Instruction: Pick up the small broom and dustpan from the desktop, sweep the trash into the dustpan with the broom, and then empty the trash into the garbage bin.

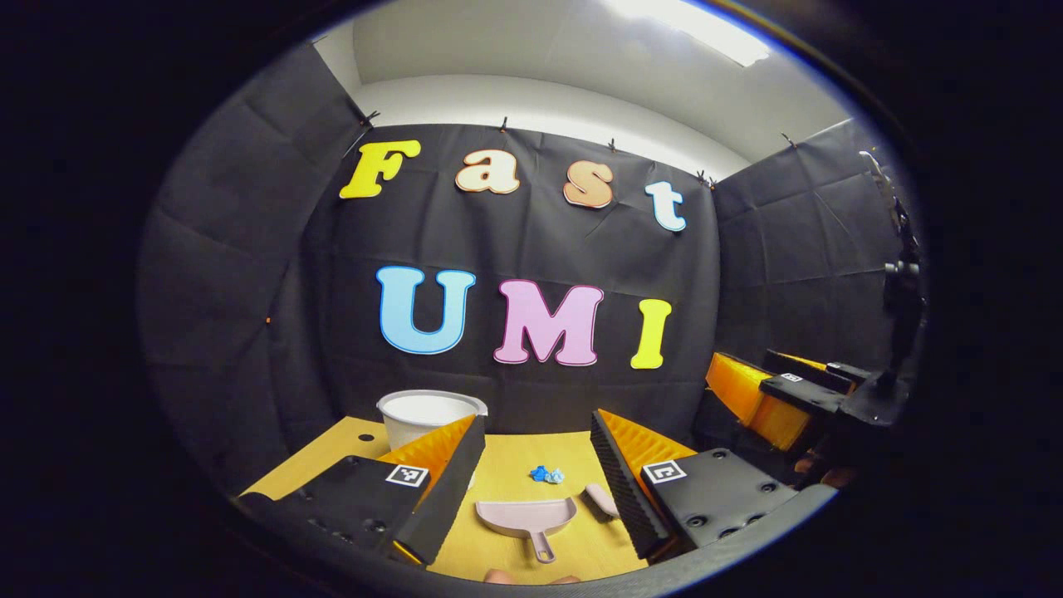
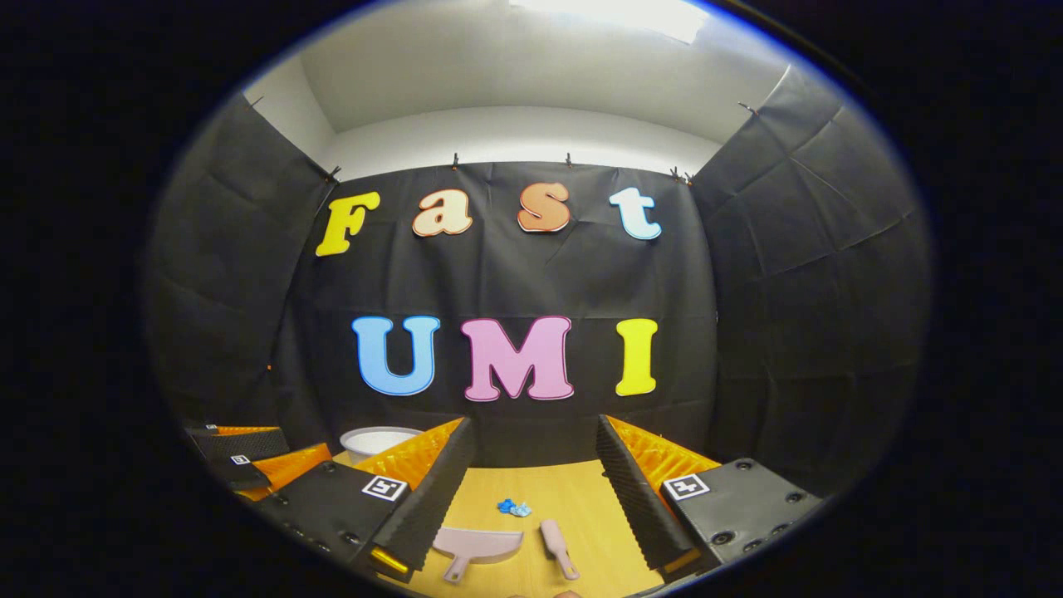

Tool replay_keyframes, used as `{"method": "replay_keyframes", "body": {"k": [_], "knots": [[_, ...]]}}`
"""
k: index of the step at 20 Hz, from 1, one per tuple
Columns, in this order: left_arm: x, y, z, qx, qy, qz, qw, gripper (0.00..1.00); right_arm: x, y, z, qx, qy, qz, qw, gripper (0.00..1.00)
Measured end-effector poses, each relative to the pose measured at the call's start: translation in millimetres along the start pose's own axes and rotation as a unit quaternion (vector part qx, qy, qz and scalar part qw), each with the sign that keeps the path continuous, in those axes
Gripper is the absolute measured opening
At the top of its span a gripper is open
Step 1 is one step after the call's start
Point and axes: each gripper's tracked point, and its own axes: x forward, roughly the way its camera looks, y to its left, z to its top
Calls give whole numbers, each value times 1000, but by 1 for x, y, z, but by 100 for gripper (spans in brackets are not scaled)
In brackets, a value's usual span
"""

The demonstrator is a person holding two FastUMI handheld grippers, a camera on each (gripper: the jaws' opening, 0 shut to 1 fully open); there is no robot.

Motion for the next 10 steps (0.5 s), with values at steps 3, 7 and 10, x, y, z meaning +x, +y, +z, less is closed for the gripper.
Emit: {"method": "replay_keyframes", "body": {"k": [3, 7, 10], "knots": [[-1, -5, -2, -23, 13, -18, 999, 73, 2, -4, -4, 11, 9, -6, 1000, 95], [0, -2, -4, -36, 15, -25, 999, 76, 10, -5, 5, -6, -7, -4, 1000, 93], [-2, 0, 2, -45, 6, -27, 999, 75, 9, 0, 10, -22, -18, 5, 1000, 93]]}}
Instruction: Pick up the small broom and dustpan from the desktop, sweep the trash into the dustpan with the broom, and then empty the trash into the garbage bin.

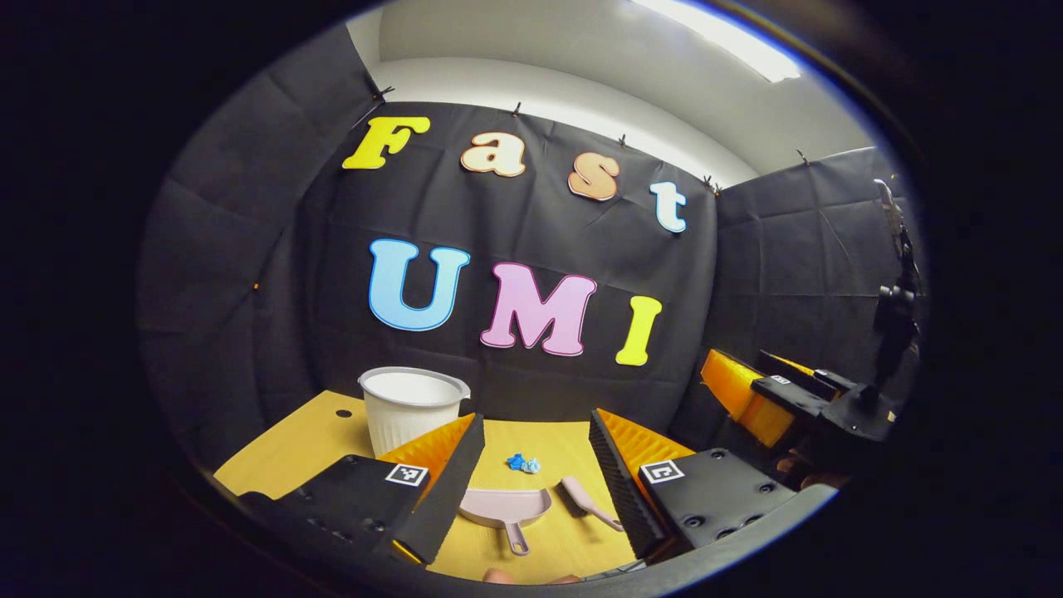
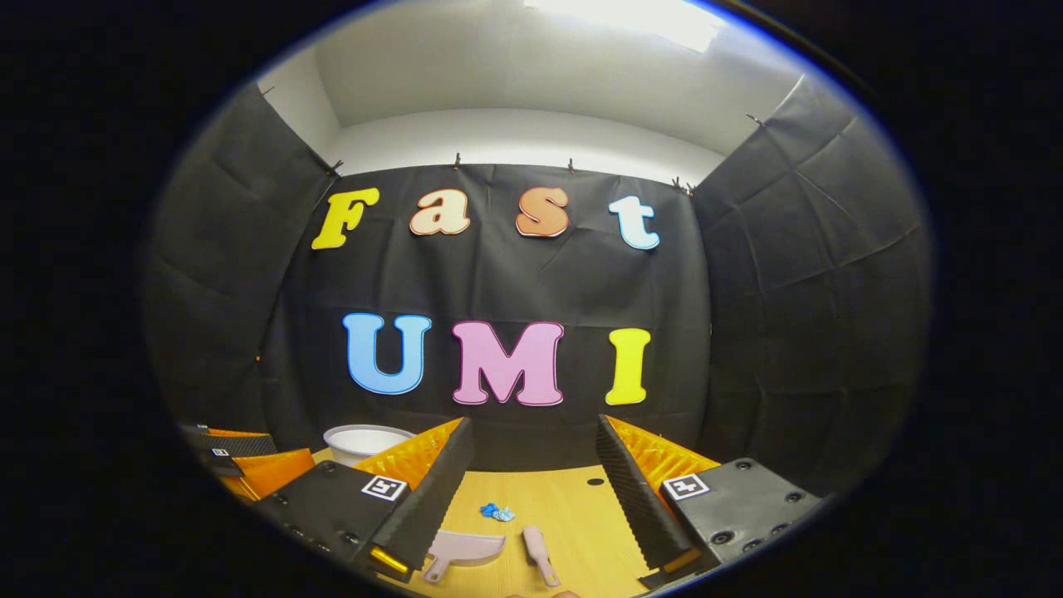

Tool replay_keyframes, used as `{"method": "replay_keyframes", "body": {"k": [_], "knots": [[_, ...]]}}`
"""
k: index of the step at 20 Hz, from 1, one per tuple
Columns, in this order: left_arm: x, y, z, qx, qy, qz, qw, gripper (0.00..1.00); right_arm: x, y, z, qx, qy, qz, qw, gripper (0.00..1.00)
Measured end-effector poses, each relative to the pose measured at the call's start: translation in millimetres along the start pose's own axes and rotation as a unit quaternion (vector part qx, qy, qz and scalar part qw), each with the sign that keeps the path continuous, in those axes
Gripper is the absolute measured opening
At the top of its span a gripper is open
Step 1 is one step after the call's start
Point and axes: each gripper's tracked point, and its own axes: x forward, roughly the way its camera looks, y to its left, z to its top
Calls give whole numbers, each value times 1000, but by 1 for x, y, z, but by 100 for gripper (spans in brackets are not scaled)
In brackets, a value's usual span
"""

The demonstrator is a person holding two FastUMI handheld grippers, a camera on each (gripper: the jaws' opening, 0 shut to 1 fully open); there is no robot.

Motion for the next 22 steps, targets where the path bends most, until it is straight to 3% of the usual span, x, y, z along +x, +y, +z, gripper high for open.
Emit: {"method": "replay_keyframes", "body": {"k": [5, 9, 12, 22], "knots": [[-5, 14, 0, 0, -3, 19, 1000, 75, -4, 4, 0, -5, 3, 1, 1000, 95], [-9, 22, -1, -11, -2, 31, 999, 75, -5, -6, 2, 28, 11, -22, 999, 95], [-10, 26, -7, -7, 7, 39, 999, 75, -2, -12, -9, 12, 25, -30, 999, 95], [-3, 25, -15, 9, 20, 40, 999, 76, -1, -3, -22, -14, 39, -13, 999, 93]]}}
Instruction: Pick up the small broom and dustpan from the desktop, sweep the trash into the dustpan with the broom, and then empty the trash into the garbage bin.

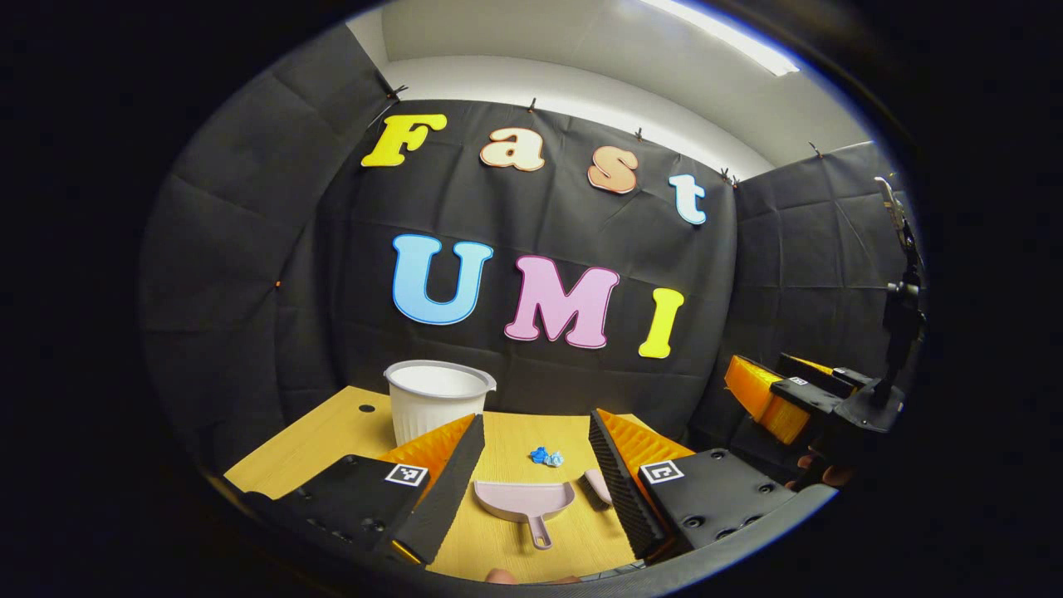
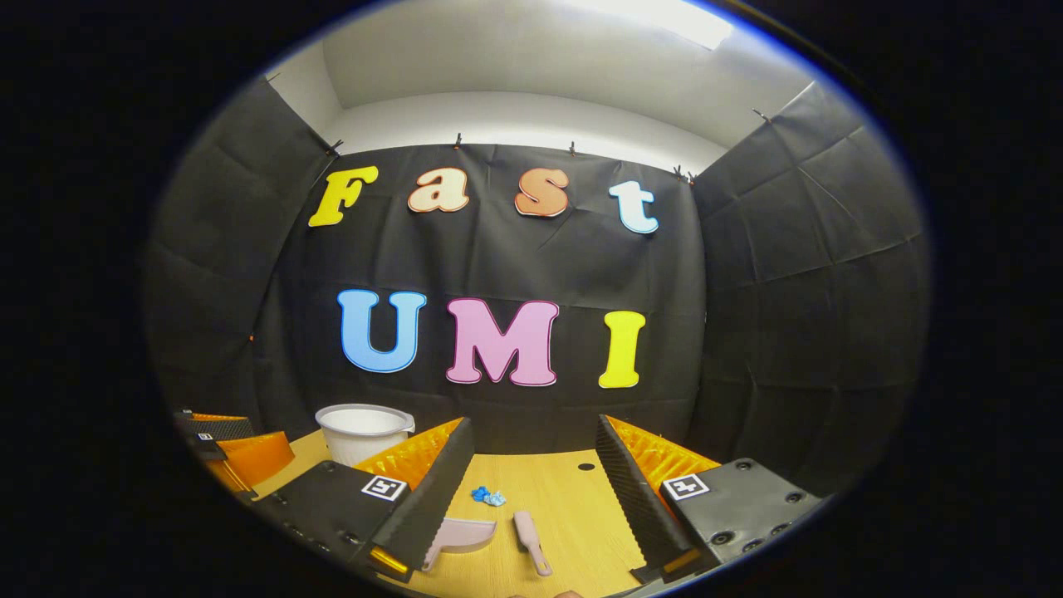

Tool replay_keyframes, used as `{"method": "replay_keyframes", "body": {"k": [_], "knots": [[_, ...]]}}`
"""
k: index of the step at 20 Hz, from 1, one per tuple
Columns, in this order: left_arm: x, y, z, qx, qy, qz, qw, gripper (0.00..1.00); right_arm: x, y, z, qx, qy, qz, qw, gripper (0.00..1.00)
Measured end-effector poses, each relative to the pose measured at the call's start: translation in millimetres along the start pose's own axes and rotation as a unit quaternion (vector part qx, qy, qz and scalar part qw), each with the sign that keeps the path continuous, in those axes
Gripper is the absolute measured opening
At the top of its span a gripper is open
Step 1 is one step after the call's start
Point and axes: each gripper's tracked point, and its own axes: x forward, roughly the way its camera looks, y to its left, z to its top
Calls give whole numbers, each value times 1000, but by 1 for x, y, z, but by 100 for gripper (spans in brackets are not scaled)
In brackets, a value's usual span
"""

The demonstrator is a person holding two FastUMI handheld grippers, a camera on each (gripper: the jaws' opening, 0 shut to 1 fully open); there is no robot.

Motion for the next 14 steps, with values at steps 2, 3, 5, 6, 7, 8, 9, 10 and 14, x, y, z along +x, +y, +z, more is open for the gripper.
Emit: {"method": "replay_keyframes", "body": {"k": [2, 3, 5, 6, 7, 8, 9, 10, 14], "knots": [[1, 0, -1, -1, 3, 0, 1000, 76, 1, 0, -2, -1, 2, 1, 1000, 95], [1, 1, -3, -1, 6, 1, 1000, 76, 2, 1, -3, -1, 4, 2, 1000, 95], [2, 0, -5, -1, 7, 0, 1000, 76, 0, 1, -3, -3, 4, 3, 1000, 95], [2, -2, -4, -1, 4, -2, 1000, 76, -1, 0, -2, -3, 0, 3, 1000, 93], [3, -1, -2, 0, 2, -1, 1000, 76, -1, 0, -2, -2, -2, 3, 1000, 95], [4, 1, -3, 3, 7, 5, 1000, 75, -1, 2, -4, -2, 3, 7, 1000, 95], [5, 1, -8, 6, 14, 4, 1000, 75, -1, 4, -8, -5, 6, 10, 1000, 95], [7, 0, -9, 7, 15, 4, 1000, 75, 1, 4, -9, -11, 5, 10, 1000, 95], [36, -1, -60, 3, 98, 6, 995, 75, 15, -3, -27, -30, 31, 10, 999, 95]]}}
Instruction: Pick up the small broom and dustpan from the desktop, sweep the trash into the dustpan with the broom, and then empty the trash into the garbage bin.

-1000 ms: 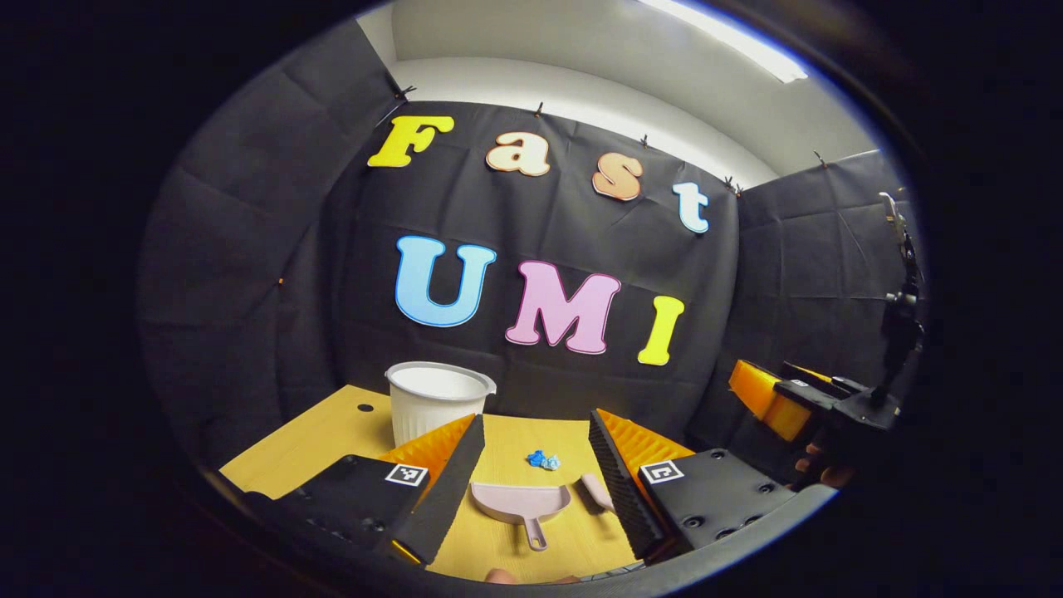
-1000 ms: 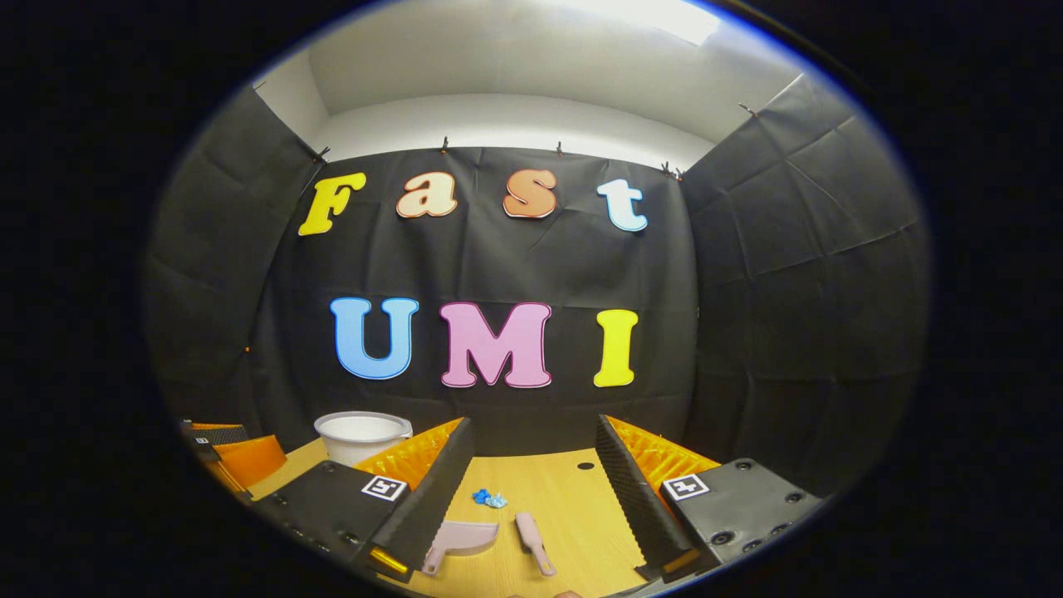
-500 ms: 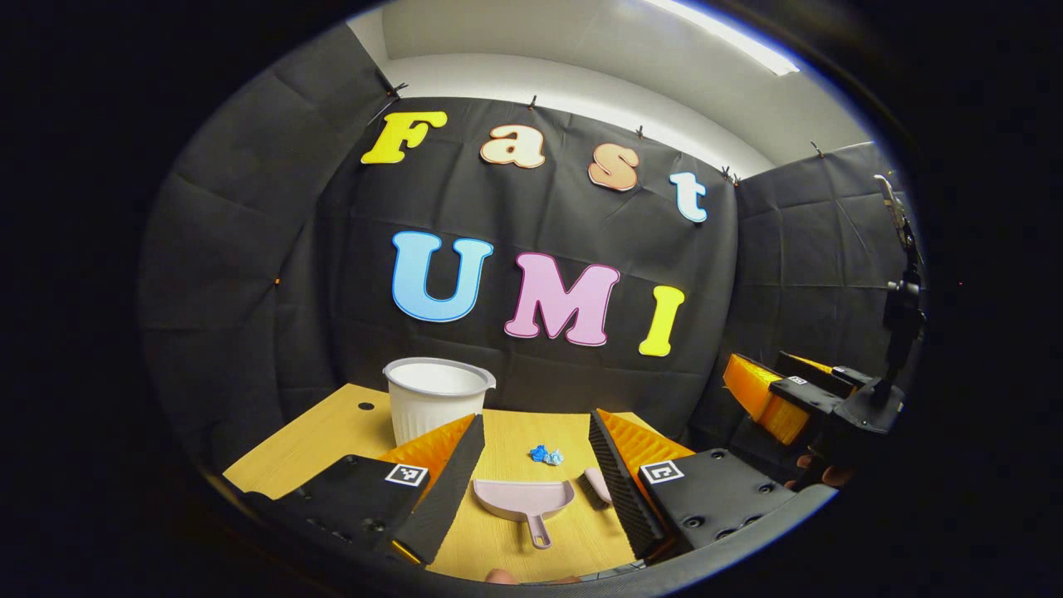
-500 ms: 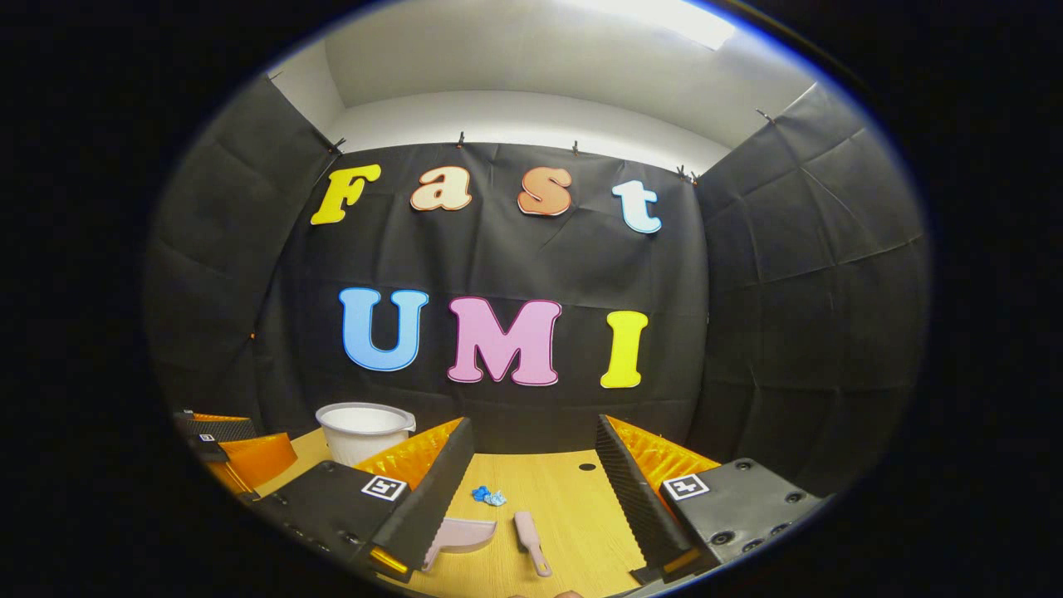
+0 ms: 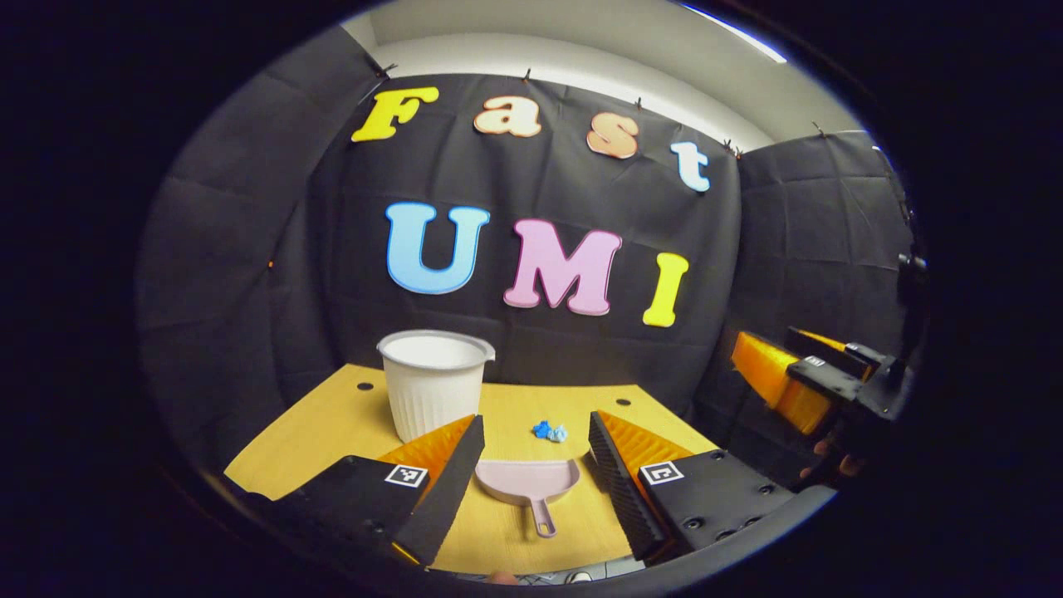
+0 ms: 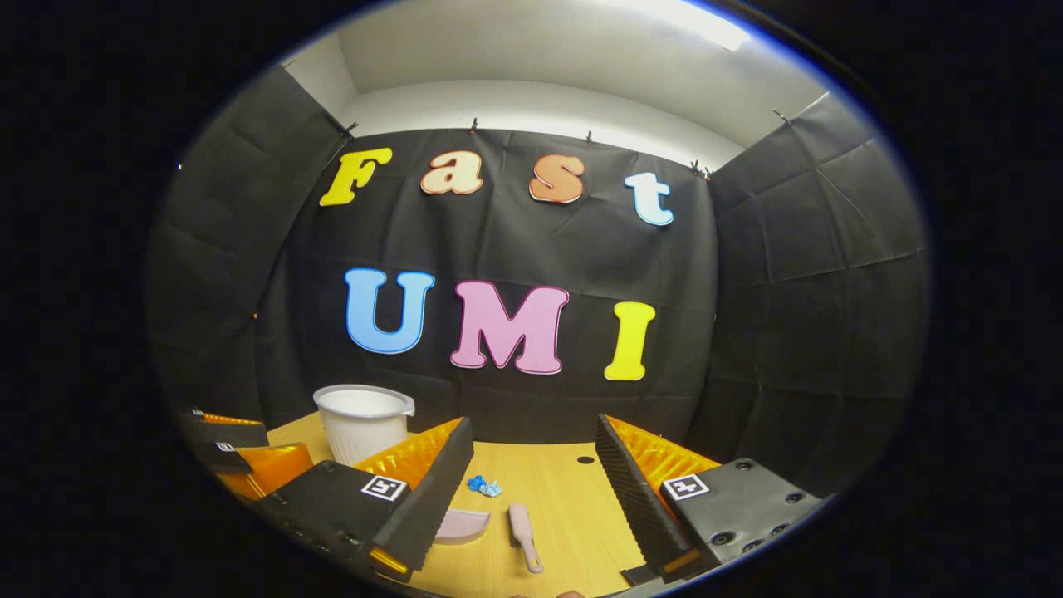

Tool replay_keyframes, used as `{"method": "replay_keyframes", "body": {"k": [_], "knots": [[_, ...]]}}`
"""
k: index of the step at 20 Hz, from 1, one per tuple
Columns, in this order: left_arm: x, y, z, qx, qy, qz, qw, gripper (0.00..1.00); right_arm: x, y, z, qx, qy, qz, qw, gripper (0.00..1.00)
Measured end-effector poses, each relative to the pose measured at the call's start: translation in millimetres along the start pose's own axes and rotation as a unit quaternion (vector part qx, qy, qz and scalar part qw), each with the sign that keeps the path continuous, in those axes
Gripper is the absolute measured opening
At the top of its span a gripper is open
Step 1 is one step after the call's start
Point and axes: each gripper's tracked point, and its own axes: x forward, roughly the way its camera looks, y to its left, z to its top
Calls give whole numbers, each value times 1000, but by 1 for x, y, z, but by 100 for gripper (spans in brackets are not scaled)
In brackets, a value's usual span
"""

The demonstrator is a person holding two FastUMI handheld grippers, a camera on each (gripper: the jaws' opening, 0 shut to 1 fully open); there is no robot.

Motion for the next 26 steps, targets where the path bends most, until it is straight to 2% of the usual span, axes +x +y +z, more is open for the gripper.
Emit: {"method": "replay_keyframes", "body": {"k": [3, 5, 7, 11, 12, 16, 19, 20, 21, 22, 24, 25, 26], "knots": [[44, -8, -41, -32, 81, -11, 996, 76, 19, -14, -6, -15, 6, -5, 1000, 93], [66, -15, -77, -50, 173, -5, 984, 76, 36, -20, -14, -23, 15, -6, 1000, 93], [90, -18, -108, -63, 240, 0, 969, 78, 56, -23, -26, -27, 28, -1, 999, 95], [130, -16, -162, -66, 343, 18, 937, 78, 99, -28, -56, -45, 57, 19, 997, 96], [137, -17, -174, -63, 364, 25, 929, 78, 109, -30, -66, -45, 67, 26, 996, 94], [157, -15, -210, -44, 449, 48, 891, 78, 148, -40, -106, -28, 108, 48, 993, 96], [170, -6, -227, -23, 501, 75, 862, 78, 156, -58, -152, -29, 169, 47, 984, 96], [176, -5, -232, -27, 516, 80, 852, 78, 157, -65, -163, -27, 182, 46, 982, 96], [180, -6, -236, -34, 532, 88, 841, 78, 155, -68, -175, -19, 197, 50, 979, 92], [186, -8, -239, -45, 545, 89, 832, 78, 154, -72, -186, -9, 216, 55, 975, 96], [191, -12, -243, -67, 575, 95, 810, 78, 158, -82, -203, 10, 249, 61, 967, 96], [194, -12, -245, -71, 583, 101, 803, 77, 162, -86, -208, 18, 258, 61, 964, 96], [198, -12, -246, -75, 586, 107, 800, 72, 166, -89, -212, 27, 267, 61, 962, 96]]}}
